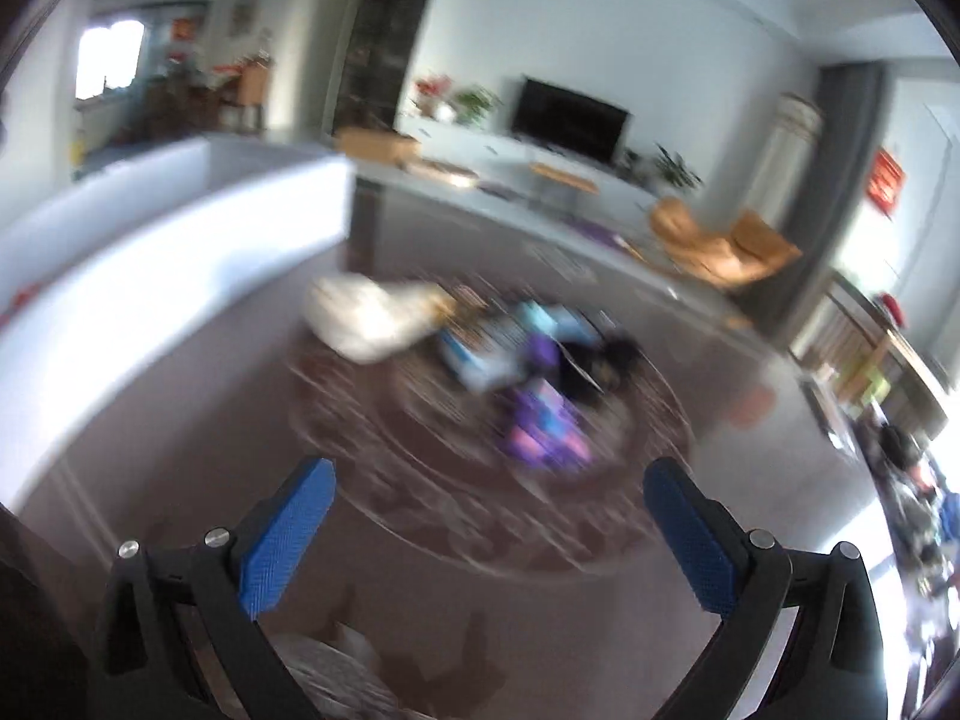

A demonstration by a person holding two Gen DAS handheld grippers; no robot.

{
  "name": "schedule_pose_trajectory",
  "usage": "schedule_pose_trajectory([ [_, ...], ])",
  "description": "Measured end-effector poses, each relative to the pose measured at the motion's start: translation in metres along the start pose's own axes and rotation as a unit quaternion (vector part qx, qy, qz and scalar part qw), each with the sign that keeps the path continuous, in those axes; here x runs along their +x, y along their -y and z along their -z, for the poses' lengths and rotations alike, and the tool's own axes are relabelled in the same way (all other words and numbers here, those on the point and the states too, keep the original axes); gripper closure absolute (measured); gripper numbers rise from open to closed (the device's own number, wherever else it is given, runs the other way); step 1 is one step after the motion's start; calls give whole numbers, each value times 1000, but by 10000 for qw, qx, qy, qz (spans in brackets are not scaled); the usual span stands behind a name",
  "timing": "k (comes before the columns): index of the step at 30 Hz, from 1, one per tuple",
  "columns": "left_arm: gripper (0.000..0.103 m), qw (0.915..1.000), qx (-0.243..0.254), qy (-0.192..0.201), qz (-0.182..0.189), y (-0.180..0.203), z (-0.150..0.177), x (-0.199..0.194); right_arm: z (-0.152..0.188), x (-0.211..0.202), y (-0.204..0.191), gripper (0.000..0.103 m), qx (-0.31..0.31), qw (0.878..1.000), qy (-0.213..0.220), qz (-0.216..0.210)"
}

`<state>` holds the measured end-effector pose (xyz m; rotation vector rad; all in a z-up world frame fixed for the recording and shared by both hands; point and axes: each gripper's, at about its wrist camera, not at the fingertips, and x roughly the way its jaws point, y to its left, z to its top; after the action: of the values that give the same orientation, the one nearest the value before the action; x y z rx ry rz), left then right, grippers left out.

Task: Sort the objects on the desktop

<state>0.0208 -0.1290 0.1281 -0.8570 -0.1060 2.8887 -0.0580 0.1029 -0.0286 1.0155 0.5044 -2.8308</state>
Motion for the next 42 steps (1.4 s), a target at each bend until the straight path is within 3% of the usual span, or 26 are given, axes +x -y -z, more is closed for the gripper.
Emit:
schedule_pose_trajectory([
  [3, 1, 9988, 109, -215, 415, 43, 6, 13, 35, 26, 46, 0, 304, 9977, -517, 303],
  [7, 1, 9942, 177, -861, 621, 93, 30, 76, 70, 45, 106, 0, 968, 9900, -996, 259],
  [11, 1, 9897, 315, -1362, 323, 114, 60, 140, 83, 55, 120, 0, 1269, 9849, -1166, 177],
  [16, 1, 9845, 324, -1724, 24, 111, 83, 189, 87, 62, 126, 0, 1396, 9830, -1195, 60],
  [22, 1, 9823, 437, -1807, -215, 112, 95, 211, 90, 77, 136, 0, 1716, 9764, -1288, -253],
  [26, 1, 9808, 392, -1902, -186, 112, 109, 217, 92, 77, 135, 0, 1708, 9766, -1291, -211],
  [30, 0, 9801, 599, -1886, -143, 119, 109, 211, 92, 77, 135, 0, 1709, 9766, -1292, -210],
  [42, 0, 9799, 611, -1893, -115, 120, 110, 208, 92, 77, 135, 0, 1721, 9764, -1292, -196],
])
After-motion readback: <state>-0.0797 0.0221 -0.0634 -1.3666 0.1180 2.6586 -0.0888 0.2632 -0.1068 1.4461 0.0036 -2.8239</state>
